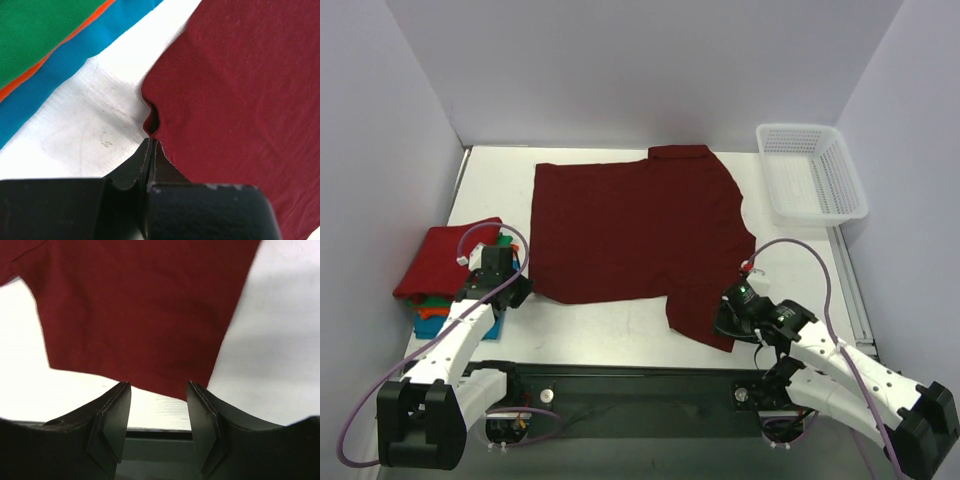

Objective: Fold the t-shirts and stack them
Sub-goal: Grap the side of the flattened tshirt closest away from the robot with both arms

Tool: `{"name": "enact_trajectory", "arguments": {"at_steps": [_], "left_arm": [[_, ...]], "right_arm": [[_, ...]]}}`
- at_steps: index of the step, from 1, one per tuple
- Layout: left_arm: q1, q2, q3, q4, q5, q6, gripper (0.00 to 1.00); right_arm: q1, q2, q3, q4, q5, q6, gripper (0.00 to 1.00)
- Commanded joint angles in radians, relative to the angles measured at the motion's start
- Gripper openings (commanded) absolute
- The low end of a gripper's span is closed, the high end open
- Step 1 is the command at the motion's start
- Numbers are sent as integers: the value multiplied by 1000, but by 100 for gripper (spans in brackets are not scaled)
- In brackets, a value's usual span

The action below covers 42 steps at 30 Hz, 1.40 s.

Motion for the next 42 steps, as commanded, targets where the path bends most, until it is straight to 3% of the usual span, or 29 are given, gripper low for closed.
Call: {"name": "enact_trajectory", "arguments": {"at_steps": [1, 8, 22, 25, 26, 29, 32, 42], "left_arm": [[0, -4, 31, 22, 7, 16, 0], [0, -8, 25, 22, 10, 16, 0], [0, -2, 14, 34, 12, 16, 0], [0, -1, 11, 41, 13, 18, 0], [0, -1, 13, 41, 13, 19, 0], [-1, -5, 13, 33, 9, 24, 0], [0, -13, 8, 24, 4, 28, 0], [0, -70, -1, -65, -73, 24, 0]], "right_arm": [[-7, -51, -58, 15, 69, 136, 49], [-7, -75, -112, -57, 127, 330, 52], [-5, 69, -118, -60, 156, 419, 51], [-7, 77, -115, -40, 170, 419, 38], [-7, 77, -107, -36, 173, 417, 28], [-7, 68, -87, -34, 183, 399, 11], [-13, 38, -75, -37, 181, 359, 0], [-28, -231, -11, -187, 172, 259, 0]]}}
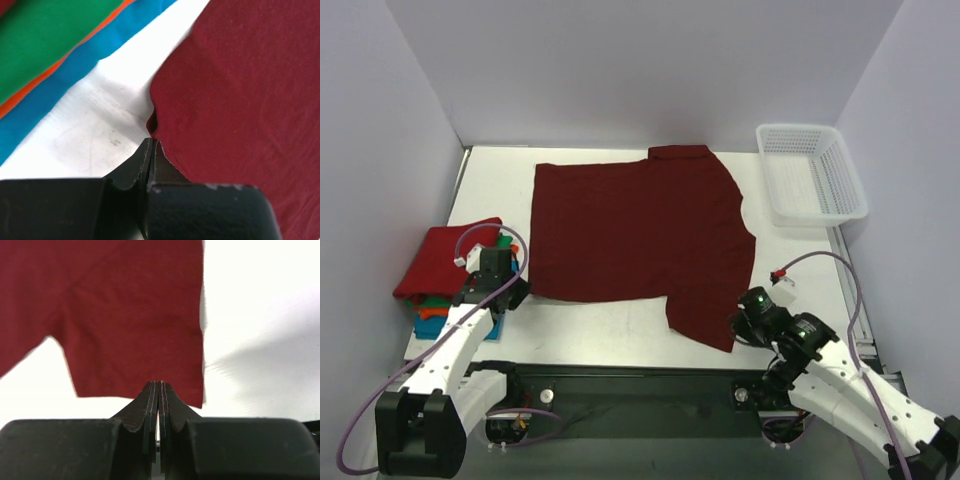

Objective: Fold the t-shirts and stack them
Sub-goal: Grap the side of the flattened tshirt closest away from the robot with both arms

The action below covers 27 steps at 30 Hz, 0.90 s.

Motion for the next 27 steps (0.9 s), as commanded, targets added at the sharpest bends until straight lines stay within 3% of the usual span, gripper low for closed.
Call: {"name": "enact_trajectory", "arguments": {"at_steps": [1, 3, 4, 8, 9, 13, 24, 27], "left_arm": [[0, -39, 0, -45, -54, 5, 0], [0, -45, -11, -40, -53, 5, 0], [0, -45, -14, -39, -53, 2, 0], [0, -38, -19, -27, -50, 0, 0], [0, -33, -19, -24, -45, -1, 0], [0, -24, -19, -17, -39, -1, 0], [0, -19, -19, -11, -31, 2, 0], [0, -21, -19, -8, -31, 2, 0]], "right_arm": [[-9, -79, 69, -136, 53, -46, 0], [-9, -90, 75, -159, 73, -57, 2], [-11, -80, 63, -161, 75, -60, 15], [-11, 29, 39, -150, 70, -37, 33], [-11, 72, 25, -124, 62, -35, 41], [-12, 143, -14, 9, 13, -60, 56], [-21, 308, -87, 186, -59, -64, 61], [-28, 335, -98, 193, -39, -61, 49]]}}
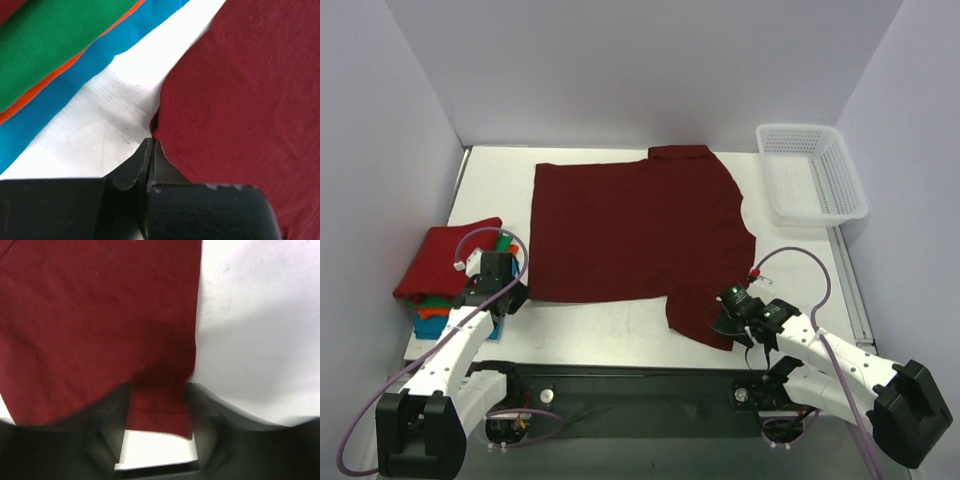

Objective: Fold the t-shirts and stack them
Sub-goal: Grap the side of the flattened tshirt closest away from the robot with both arms

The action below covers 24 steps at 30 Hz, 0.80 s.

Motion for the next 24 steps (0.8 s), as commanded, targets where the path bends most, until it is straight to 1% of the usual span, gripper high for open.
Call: {"name": "enact_trajectory", "arguments": {"at_steps": [1, 4, 6, 7, 8, 9, 11, 12, 15, 18, 24], "left_arm": [[0, -3, 5, 18, -2, 2, 0], [0, -1, 5, 19, -2, 3, 0], [0, -1, 7, 18, -2, 5, 0], [0, -1, 8, 18, -2, 6, 0], [0, -1, 10, 15, -4, 6, 0], [0, -3, 10, 13, -7, 8, 0], [0, -6, 13, 7, -12, 8, 0], [0, -10, 13, 2, -16, 9, 0], [0, -23, 10, -10, -25, 9, 0], [0, -32, 4, -25, -33, 5, 0], [0, -92, -2, -100, -73, -7, 0]], "right_arm": [[-13, 47, -44, 17, 12, 16, 35], [-22, 36, -44, 16, 14, 7, 19], [-39, 6, -41, 11, 0, -7, 11], [-46, -10, -38, 5, -14, -25, 5], [-54, -30, -32, -16, -18, -34, 1], [-74, -75, -27, -35, -23, -39, 0], [-89, -132, -9, -98, -29, -63, 0], [-100, -193, -3, -119, -28, -73, 0], [-115, -299, 37, -211, -25, -97, 0], [-119, -367, 78, -285, -28, -108, 0], [-119, -438, 120, -369, -49, -122, 0]]}}
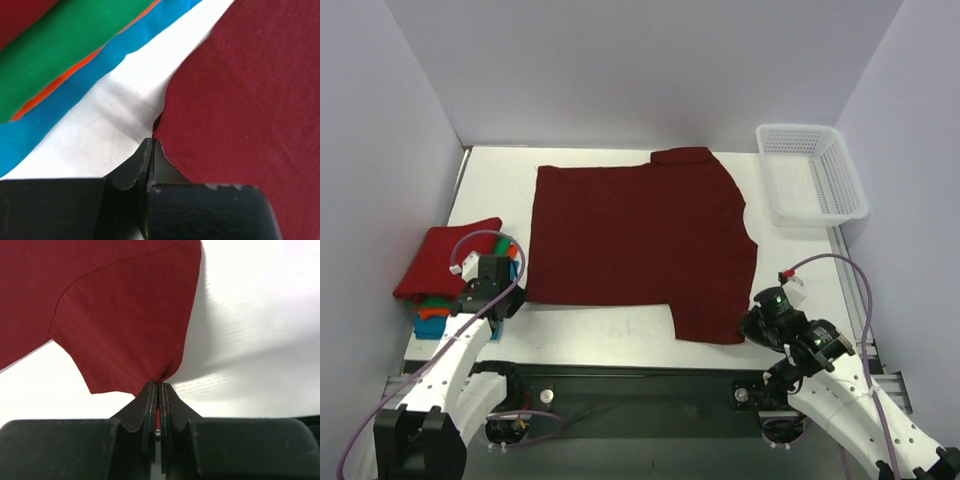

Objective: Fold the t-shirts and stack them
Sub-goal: Grap the side of the flattened tshirt closest away from the robot with both arms, then fold the flattened tshirt in 1/3 of the way

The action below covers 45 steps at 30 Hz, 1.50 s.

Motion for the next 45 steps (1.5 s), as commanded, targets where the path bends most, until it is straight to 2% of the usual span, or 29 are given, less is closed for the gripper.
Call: {"name": "enact_trajectory", "arguments": {"at_steps": [1, 8, 12, 13, 17, 19, 20, 23, 26, 34, 38, 45], "left_arm": [[0, -56, -2, -75, -55, -10, 0], [-8, -160, -1, -142, -97, -42, 0], [-9, -123, 13, -75, -72, -22, 0], [-8, -105, 20, -61, -63, -16, 0], [-23, 37, 76, -8, -51, -19, 0], [-32, 87, 120, 17, -51, -27, 0], [-35, 136, 135, 28, -48, -32, 0], [-41, 228, 210, 57, -45, -48, 0], [-46, 315, 282, 80, -42, -68, 0], [-49, 544, 468, 66, -45, -95, 0], [-46, 607, 534, 62, -52, -104, 0], [-23, 674, 617, 45, -55, -114, 0]], "right_arm": [[-4, -30, 41, -131, -3, -25, 0], [-4, -97, 75, -212, -13, -44, 0], [-7, -76, 101, -200, 7, -76, 0], [-6, -53, 108, -153, -4, -82, 0], [-6, 126, 159, 9, -36, -146, 0], [-12, 278, 219, 90, -26, -191, 0], [-19, 394, 245, 108, -27, -211, 0], [-56, 600, 366, 150, -44, -281, 0], [-110, 737, 473, 188, -85, -327, 0], [-208, 952, 708, 190, -208, -381, 0], [-248, 1033, 818, 188, -258, -398, 0], [-337, 1102, 898, 187, -334, -409, 0]]}}
